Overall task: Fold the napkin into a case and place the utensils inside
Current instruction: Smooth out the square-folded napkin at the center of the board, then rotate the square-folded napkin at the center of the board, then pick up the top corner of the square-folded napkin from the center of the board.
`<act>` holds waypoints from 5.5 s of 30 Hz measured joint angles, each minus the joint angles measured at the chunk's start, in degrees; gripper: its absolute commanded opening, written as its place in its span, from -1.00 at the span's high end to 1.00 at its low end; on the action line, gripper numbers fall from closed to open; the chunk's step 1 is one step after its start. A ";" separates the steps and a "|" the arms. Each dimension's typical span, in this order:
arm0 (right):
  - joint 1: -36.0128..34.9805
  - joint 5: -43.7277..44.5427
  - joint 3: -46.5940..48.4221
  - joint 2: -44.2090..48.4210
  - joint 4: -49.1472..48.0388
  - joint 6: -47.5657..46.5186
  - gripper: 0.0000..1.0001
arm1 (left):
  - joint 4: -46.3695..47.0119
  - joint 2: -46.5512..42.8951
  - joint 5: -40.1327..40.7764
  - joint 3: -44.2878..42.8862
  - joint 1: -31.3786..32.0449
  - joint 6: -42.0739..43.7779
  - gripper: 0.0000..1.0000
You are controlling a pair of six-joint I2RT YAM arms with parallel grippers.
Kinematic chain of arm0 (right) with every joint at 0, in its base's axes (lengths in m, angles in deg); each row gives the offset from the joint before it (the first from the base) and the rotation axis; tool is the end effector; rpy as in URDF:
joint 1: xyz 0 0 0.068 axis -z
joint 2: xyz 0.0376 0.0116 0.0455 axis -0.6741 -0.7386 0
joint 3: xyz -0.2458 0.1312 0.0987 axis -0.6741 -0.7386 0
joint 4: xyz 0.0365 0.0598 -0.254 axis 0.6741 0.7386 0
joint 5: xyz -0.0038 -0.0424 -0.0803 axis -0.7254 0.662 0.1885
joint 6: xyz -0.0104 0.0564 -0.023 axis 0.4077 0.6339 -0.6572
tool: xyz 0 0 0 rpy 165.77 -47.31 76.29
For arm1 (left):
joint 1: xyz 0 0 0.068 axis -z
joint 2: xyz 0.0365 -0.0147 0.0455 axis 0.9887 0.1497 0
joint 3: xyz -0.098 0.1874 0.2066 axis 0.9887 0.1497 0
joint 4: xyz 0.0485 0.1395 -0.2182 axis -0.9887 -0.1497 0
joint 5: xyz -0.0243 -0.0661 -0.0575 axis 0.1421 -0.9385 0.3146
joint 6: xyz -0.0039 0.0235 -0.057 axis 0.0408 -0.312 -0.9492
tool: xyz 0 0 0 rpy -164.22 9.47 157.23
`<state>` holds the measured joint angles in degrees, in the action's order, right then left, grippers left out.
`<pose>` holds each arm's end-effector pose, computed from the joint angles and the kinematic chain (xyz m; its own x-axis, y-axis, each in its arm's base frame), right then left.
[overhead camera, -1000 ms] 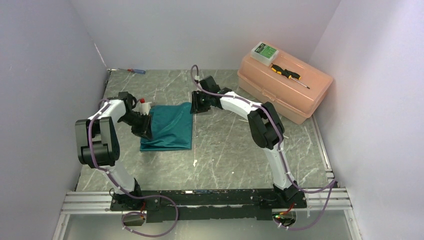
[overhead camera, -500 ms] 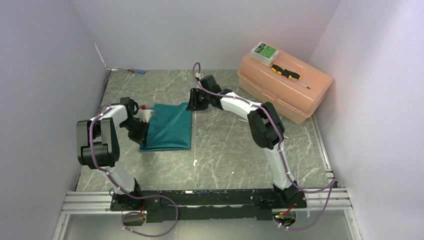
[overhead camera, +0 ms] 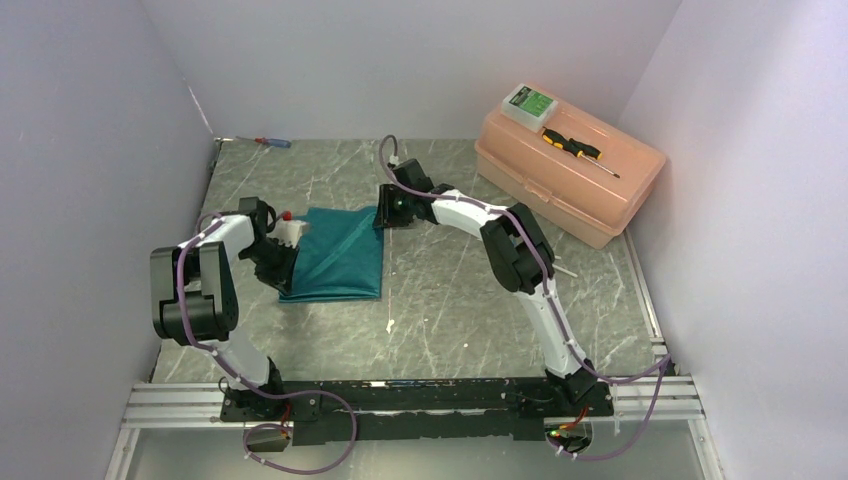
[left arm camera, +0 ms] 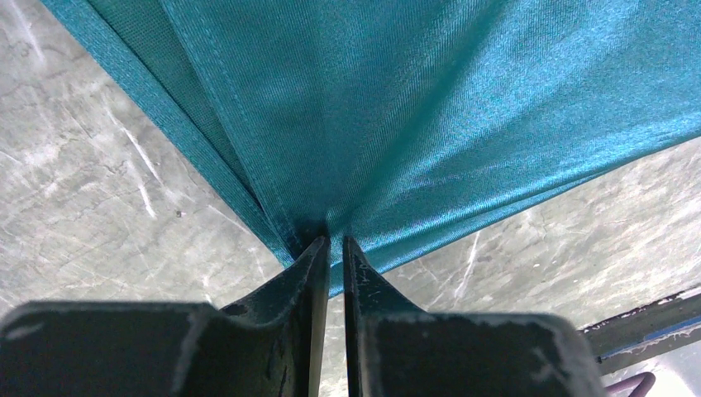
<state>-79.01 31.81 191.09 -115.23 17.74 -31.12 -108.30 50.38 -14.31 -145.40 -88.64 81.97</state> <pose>0.4373 0.3413 0.1600 -0.8503 -0.0048 -0.5262 -0.3422 0.7647 0.5460 0.2900 0.0249 0.1696 -0.9400 0.2865 -0.1852 0.3206 0.9274 -0.1928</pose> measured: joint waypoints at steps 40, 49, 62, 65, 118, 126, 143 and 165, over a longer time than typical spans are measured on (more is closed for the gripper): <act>4.81 -11.52 -2.49 -2.34 -8.04 10.73 0.21 | 0.00 -0.37 0.50 0.20 -0.04 -0.28 0.65; 3.52 -9.44 -2.40 -3.56 -8.90 12.96 1.00 | 0.02 -0.37 0.52 0.20 -0.04 -0.26 0.65; 5.25 -0.98 -22.82 9.27 -15.08 12.61 1.00 | -4.90 0.35 -4.66 -5.55 -0.04 -0.35 0.40; 6.95 0.76 -27.50 12.79 -15.21 11.54 1.00 | -6.56 0.35 -7.96 -8.17 0.09 -0.33 0.39; 8.94 -6.73 13.51 -8.61 1.68 -12.61 -0.16 | -12.74 9.64 -16.57 -22.99 -0.85 -0.92 0.44; 7.10 -2.25 11.26 -7.89 -0.20 -13.60 0.16 | -12.61 9.64 -16.57 -22.84 -1.84 -0.94 0.44; 6.62 3.93 6.32 -4.96 -3.04 -14.86 0.85 | -12.35 9.64 -16.59 -20.31 -2.34 -1.20 0.45; 1.29 7.65 -6.71 7.21 -11.30 -18.43 1.00 | -12.37 9.64 -16.52 -20.28 -3.13 -1.38 0.45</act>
<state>-77.72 39.46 184.38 -108.01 6.44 -49.55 -120.67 60.02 -30.84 -165.68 -91.76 80.59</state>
